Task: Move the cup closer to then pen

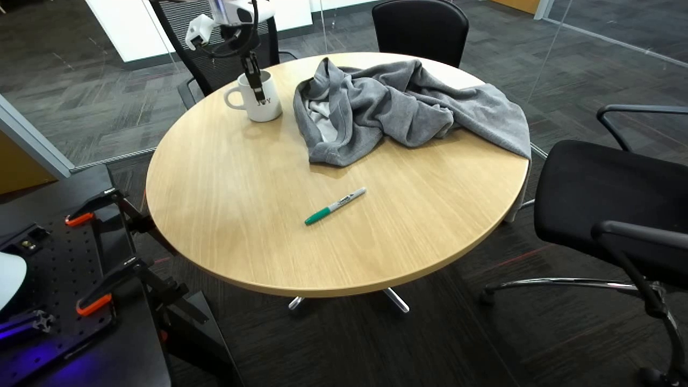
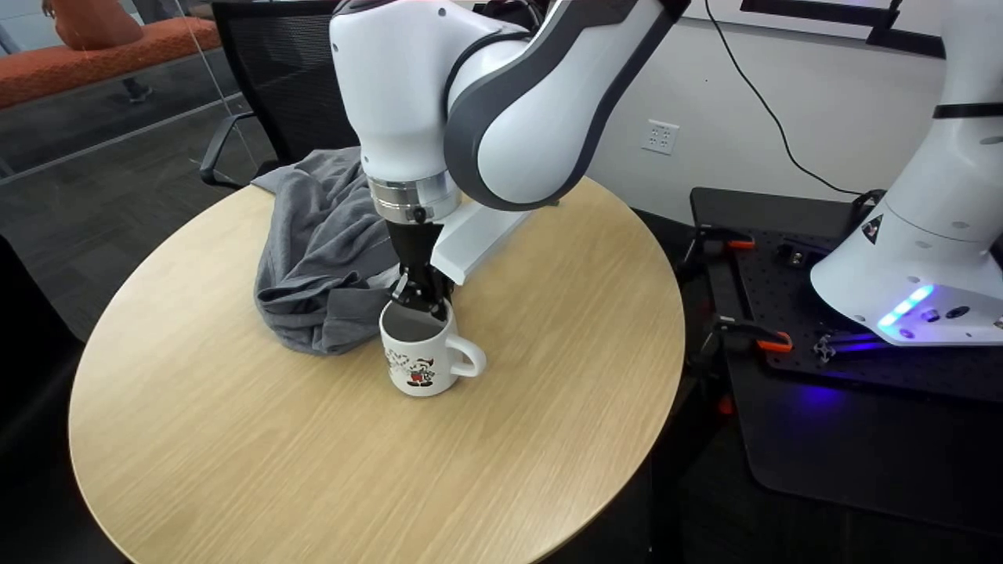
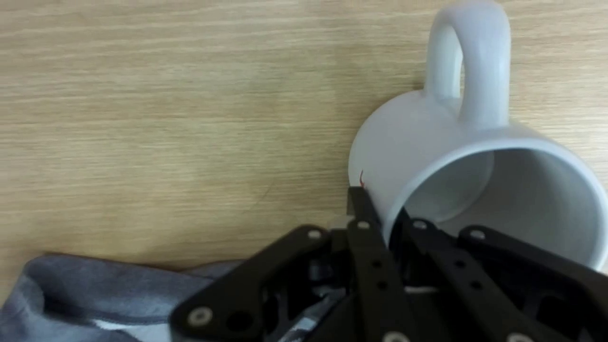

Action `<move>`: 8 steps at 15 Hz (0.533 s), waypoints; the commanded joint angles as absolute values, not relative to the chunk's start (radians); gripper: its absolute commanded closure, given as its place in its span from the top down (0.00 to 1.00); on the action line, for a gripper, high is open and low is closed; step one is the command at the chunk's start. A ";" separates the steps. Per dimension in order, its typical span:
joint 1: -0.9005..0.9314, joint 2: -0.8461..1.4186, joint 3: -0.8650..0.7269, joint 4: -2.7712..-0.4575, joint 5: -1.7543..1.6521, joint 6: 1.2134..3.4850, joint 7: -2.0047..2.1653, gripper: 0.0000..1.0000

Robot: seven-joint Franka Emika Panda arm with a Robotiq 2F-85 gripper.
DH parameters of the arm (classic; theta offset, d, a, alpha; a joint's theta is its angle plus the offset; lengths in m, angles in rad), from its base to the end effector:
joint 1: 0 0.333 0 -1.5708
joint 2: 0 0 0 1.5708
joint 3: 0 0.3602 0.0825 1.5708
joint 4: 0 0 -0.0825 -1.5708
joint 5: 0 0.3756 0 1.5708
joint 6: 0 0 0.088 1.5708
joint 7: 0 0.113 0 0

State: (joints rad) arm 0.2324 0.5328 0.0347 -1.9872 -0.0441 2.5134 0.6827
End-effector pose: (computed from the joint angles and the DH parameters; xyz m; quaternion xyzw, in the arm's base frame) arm 0.6051 0.1646 0.2307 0.9816 -0.1911 -0.0008 0.0050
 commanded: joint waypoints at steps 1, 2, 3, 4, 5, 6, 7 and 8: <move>0.243 0.506 0.008 -2.012 -0.017 2.470 0.697 0.02; 0.241 0.499 0.006 -2.022 -0.015 2.475 0.704 0.02; 0.238 0.494 0.003 -2.032 -0.012 2.480 0.709 0.02; 0.236 0.487 -0.001 -2.044 -0.006 2.487 0.714 0.02; 0.233 0.481 -0.005 -2.054 0.002 2.491 0.716 0.02; 0.231 0.473 -0.010 -2.068 0.011 2.495 0.721 0.02; 0.229 0.466 -0.016 -2.081 0.018 2.497 0.726 0.02; 0.227 0.458 -0.023 -2.095 0.023 2.502 0.735 0.02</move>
State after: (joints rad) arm 0.2302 0.5074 -0.0014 -2.0242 -0.0042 2.5051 0.7059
